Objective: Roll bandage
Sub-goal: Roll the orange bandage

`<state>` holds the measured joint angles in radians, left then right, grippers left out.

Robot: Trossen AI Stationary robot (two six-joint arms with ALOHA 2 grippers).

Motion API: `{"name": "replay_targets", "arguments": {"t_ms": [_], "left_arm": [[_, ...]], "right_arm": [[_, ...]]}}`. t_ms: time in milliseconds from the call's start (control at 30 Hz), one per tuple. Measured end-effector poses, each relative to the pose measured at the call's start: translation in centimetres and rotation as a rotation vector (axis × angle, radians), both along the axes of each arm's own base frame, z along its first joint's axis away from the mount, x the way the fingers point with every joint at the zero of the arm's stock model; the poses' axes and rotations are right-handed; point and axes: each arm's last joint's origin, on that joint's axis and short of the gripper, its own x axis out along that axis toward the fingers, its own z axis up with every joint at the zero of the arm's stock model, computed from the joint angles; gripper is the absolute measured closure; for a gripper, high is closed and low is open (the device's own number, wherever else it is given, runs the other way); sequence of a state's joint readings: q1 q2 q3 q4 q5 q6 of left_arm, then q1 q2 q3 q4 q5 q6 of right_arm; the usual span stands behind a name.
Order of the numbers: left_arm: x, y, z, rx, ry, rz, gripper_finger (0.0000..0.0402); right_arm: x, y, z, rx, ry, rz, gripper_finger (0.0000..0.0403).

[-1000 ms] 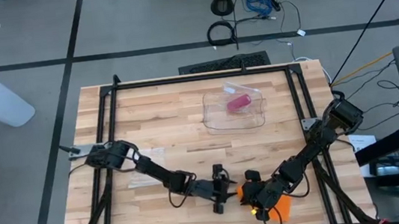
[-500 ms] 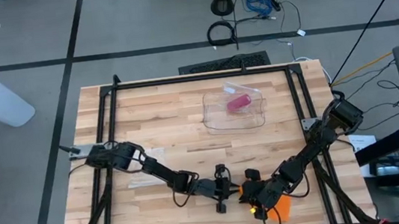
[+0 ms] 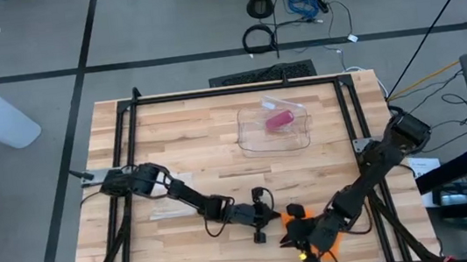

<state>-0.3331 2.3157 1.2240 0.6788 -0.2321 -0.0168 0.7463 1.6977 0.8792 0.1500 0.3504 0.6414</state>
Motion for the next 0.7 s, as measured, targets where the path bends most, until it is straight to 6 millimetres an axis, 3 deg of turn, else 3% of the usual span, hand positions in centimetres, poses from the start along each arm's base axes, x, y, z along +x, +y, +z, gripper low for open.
{"name": "replay_targets", "arguments": {"t_ms": [167, 267, 400, 567, 700], "left_arm": [[0.1, 0.2, 0.0, -0.011, 0.005, -0.014, 0.0400], [0.1, 0.2, 0.0, -0.011, 0.006, -0.014, 0.0400], [0.0, 0.0, -0.1, -0.009, 0.013, -0.018, 0.0400], [-0.3, -0.5, 0.4, -0.032, 0.051, -0.033, 0.0401], [-0.4, -0.4, 0.9, -0.057, 0.079, -0.051, 0.0401]], "right_arm": [[-2.2, 0.5, 3.8, -0.142, -0.062, -0.129, 0.0371], [-4.3, 0.2, 4.1, -0.179, -0.038, -0.277, 0.0371], [-7.3, 0.0, 2.7, -0.154, 0.017, -0.474, 0.0371], [-10.7, 0.0, -0.2, -0.073, 0.040, -0.561, 0.0367], [-12.4, -0.9, -2.8, -0.024, 0.058, -0.640, 0.0370]]}}
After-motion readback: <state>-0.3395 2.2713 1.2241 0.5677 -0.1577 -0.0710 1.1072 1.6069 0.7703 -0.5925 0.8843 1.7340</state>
